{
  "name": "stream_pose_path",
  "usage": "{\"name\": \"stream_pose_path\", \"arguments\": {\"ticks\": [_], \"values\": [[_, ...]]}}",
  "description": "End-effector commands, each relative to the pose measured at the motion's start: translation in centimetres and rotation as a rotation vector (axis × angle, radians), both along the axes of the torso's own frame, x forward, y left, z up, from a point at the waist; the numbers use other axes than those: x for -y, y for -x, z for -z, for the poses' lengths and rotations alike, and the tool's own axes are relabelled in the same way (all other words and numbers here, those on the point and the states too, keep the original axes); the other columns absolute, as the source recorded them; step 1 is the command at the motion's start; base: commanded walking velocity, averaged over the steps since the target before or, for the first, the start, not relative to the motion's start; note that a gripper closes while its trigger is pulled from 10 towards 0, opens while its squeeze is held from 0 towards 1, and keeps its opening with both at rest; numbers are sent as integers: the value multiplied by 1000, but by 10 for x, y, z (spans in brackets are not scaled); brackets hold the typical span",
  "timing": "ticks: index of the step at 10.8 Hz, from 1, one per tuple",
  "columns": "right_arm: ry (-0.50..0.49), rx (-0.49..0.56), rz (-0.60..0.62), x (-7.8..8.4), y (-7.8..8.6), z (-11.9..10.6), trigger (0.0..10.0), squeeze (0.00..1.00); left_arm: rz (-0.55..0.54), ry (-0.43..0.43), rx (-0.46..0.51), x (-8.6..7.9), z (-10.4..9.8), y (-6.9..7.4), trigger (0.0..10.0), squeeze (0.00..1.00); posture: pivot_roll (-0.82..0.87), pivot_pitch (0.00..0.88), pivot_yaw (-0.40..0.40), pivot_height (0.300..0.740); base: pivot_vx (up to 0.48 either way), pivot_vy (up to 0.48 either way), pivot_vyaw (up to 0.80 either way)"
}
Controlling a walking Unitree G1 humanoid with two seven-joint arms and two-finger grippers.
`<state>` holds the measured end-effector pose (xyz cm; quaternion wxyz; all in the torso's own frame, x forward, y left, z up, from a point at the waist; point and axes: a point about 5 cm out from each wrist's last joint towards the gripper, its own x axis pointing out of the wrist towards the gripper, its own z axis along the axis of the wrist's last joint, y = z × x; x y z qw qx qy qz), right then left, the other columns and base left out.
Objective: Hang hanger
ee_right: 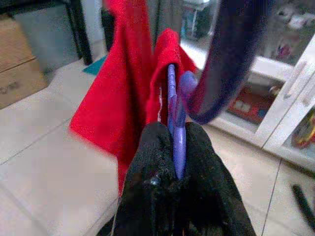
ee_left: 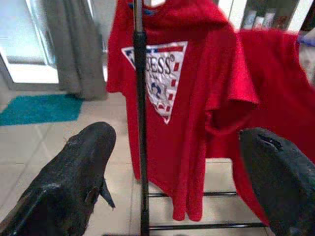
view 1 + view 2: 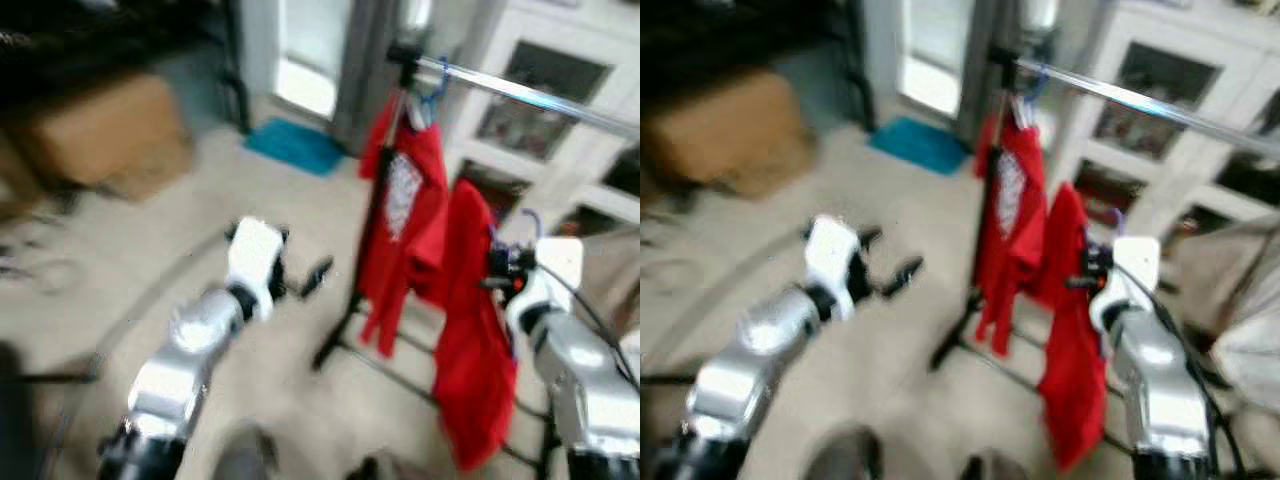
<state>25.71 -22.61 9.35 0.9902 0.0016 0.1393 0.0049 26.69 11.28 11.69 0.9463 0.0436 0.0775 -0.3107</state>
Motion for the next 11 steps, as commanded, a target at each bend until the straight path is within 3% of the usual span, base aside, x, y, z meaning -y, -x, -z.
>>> {"name": "stream_pose_path", "arguments": {"ticks": [1,6,9,11], "values": [[12,22,2,0,-2,-7,0,0,-2,-7,24,0,-6,-3,10000,0,-11,0,-65,740,-240,0,0],[4,24,-16,1,-4,-9,0,0,1,-11,22,1,-5,-4,10000,0,-15,0,-73,740,0,0,0],[-67,82,-144,0,-7,-18,0,0,12,-2,21,-1,-6,-3,10000,0,-20,0,-71,740,0,0,0],[-96,109,-352,-3,-2,-24,0,0,42,3,33,-1,-8,-2,10000,0,-25,0,-65,740,0,0,0]]}}
